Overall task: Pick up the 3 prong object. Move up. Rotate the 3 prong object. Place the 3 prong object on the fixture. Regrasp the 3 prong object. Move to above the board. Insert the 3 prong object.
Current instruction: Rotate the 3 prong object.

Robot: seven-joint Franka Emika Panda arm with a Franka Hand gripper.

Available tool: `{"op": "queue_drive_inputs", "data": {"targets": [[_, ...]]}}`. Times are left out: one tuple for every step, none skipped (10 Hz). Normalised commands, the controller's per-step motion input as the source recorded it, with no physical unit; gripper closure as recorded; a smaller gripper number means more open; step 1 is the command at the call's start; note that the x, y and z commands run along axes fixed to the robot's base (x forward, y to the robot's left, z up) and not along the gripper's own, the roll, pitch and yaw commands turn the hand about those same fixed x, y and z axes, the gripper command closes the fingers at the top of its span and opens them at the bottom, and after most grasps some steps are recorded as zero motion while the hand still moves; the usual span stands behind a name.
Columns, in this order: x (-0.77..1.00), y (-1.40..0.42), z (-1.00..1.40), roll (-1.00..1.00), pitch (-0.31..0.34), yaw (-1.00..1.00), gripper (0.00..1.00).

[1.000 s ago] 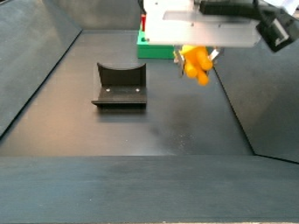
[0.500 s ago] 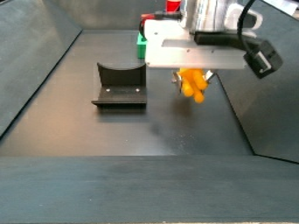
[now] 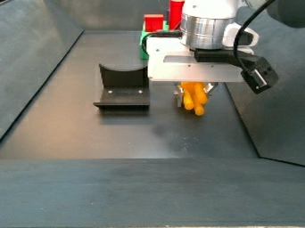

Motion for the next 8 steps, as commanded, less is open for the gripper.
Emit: {"op": "queue_drive_inputs", "data": {"targets": [[0.03,0.02,-0.19,-0.17,-0.058,0.0,1.0],[0.03,0.02,-0.17,-0.17,-0.064,0.0,1.0],[0.03,0.02,-0.17,-0.17,-0.065,0.0,1.0],[0.03,0.02,-0.17,-0.16,-0.066,0.0,1.0],[0.0,0.0,0.0,0.0,0.0,0.0,0.0],[0.0,0.0,1.0,0.0,0.0,0.0,0.0],[-0.01,0.0,1.0,0.0,0.009,0.0,0.0],[-0.02,0.0,1.0,0.01,0.044,-0.01,0.0]]}}
